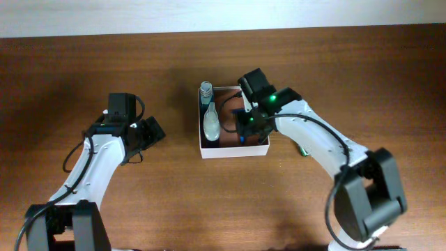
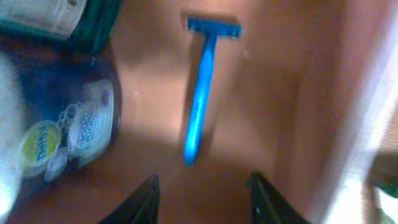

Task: Pack container
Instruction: 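Carry the razor into the pink box and release it, then move the right gripper back over the green Dettol soap bar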

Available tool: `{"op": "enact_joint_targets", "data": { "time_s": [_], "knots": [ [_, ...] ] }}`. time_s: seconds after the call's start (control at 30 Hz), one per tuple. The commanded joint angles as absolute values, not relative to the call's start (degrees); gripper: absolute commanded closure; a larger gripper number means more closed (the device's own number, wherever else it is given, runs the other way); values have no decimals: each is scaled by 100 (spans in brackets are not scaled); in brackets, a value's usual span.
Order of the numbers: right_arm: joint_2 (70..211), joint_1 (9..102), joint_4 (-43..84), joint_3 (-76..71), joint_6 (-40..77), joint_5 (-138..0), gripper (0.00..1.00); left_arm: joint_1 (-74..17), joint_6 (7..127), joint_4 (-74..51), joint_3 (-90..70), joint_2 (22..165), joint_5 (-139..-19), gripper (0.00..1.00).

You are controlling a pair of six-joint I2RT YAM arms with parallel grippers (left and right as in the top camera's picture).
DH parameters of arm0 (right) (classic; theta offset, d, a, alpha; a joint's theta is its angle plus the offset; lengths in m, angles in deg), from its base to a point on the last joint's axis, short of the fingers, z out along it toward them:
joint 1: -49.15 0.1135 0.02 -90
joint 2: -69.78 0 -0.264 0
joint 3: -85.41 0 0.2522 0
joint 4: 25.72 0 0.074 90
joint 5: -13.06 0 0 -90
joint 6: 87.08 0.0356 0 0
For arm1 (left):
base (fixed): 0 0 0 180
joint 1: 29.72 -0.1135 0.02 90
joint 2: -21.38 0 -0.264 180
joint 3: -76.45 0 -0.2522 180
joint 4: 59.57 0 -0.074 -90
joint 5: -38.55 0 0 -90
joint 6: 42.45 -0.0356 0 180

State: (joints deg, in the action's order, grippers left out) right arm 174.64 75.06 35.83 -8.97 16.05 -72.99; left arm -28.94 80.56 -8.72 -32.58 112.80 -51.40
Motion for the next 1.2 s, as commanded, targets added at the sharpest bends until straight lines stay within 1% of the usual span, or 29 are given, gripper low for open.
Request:
{"op": "enact_joint_targets", "data": {
  "time_s": [0.0, 0.03, 0.1, 0.13, 0.17, 0.23, 0.3, 0.37, 0.47, 0.6, 0.7, 0.8, 0.97, 1.1, 1.17],
  "knots": [
    [16083, 7218, 4143, -1201, 938, -7424, 56, -2903, 8026, -866, -3275, 11299, -5103, 0],
    [15696, 7091, 4423, -1201, 871, -7601, 54, -2903, 8026, -868, -3275, 11299, -5103, 0],
    [15221, 6848, 4879, -1198, 871, -8001, 43, -2903, 8026, -866, -3275, 11299, -5103, 0],
    [14994, 6662, 5140, -1198, 871, -8158, 35, -2903, 8026, -866, -3275, 11299, -5103, 1],
    [14881, 6529, 5295, -1198, 871, -8193, 31, -2903, 8026, -866, -3275, 11299, -5103, 1],
    [14699, 6099, 5797, -1170, 868, -8195, 19, -2903, 8026, -866, -3275, 11299, -5103, 0],
    [14717, 5803, 5966, -971, 812, -8195, 11, -2903, 8026, -866, -3275, 11299, -5103, 0],
    [14743, 5642, 5854, -674, 735, -8200, 11, -2903, 8026, -866, -3275, 11299, -5103, 0],
    [14891, 5438, 5216, 45, 768, -8110, 11, -2903, 8026, -866, -3275, 11299, -5103, 1],
    [15204, 5399, 4204, 830, 764, -7994, 11, -2903, 8026, -866, -3275, 11299, -5103, 0],
    [15466, 5399, 3675, 1228, 718, -8003, 11, -2903, 8026, -866, -3275, 11299, -5103, 0],
    [15783, 5399, 3107, 1586, 359, -8003, 12, -2903, 8026, -866, -3275, 11299, -5103, 0],
    [16362, 5399, 2628, 1761, -12, -8001, 16, -2903, 8026, -866, -3275, 11299, -5103, 0],
    [16682, 5399, 2410, 1761, -172, -7933, 16, -2903, 8026, -866, -3275, 11299, -5103, 0],
    [16865, 5399, 2333, 1761, -393, -7679, 16, -2903, 8026, -866, -3275, 11299, -5103, 0]
  ]
}}
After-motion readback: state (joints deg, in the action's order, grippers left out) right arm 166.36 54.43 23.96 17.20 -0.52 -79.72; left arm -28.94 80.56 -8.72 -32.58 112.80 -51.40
